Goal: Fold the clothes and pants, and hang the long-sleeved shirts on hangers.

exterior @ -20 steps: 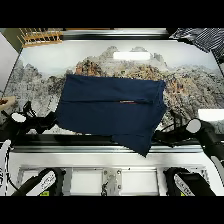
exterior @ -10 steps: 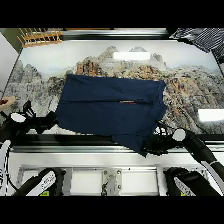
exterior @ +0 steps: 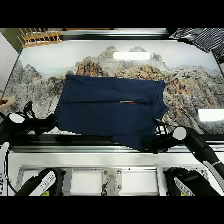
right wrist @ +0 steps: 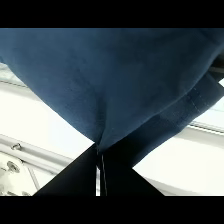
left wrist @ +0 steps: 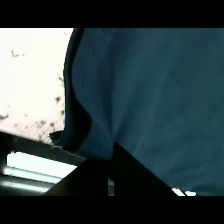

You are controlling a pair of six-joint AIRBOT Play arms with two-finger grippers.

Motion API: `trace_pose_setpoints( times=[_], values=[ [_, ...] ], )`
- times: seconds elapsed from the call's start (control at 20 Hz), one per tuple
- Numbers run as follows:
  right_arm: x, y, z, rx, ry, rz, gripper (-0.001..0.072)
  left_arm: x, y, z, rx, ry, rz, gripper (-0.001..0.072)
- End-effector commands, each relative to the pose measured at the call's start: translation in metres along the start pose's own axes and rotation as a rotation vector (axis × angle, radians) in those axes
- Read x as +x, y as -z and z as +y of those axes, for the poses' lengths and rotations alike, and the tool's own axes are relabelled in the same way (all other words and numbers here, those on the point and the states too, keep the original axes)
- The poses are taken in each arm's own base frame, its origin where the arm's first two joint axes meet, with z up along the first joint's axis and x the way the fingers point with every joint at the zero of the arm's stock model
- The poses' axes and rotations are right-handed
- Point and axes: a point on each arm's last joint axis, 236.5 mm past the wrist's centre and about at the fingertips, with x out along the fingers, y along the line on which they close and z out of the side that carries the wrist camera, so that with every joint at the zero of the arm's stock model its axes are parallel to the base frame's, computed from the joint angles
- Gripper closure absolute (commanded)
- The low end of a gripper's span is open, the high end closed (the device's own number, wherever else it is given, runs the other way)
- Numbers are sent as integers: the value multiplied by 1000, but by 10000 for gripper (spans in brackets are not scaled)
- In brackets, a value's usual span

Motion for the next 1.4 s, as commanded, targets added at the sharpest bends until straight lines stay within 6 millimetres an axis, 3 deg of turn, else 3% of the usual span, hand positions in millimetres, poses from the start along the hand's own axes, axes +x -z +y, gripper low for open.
trace_pose_setpoints(
  times=[0.0,0.1,0.2,0.3,0.45,0.6,0.8,0.95,1.15,1.35],
  values=[
    [-56,8,-34,-62,188,29,697,-31,40,9,95,-67,101,697],
    [-89,15,-46,-27,240,12,697,-55,76,3,123,-56,185,697],
    [-105,28,-51,29,236,22,697,-74,96,-1,147,-51,204,697],
    [-112,33,-58,88,231,22,697,-87,105,-4,154,-48,176,697],
    [-125,10,-62,129,225,-49,698,-91,103,-12,178,-43,133,698],
    [-151,-48,-54,95,227,-199,699,-85,77,-30,229,-40,128,697],
    [-184,-140,-50,42,232,-398,699,-76,4,-64,299,-54,58,697],
    [-197,-207,-47,-10,233,-518,699,-63,-42,-82,301,-54,57,697],
    [-196,-281,-41,-49,202,-636,698,-29,-87,-90,283,-58,84,697],
    [-182,-338,-28,-116,170,-768,697,1,-124,-98,270,-47,88,696]
  ],
)
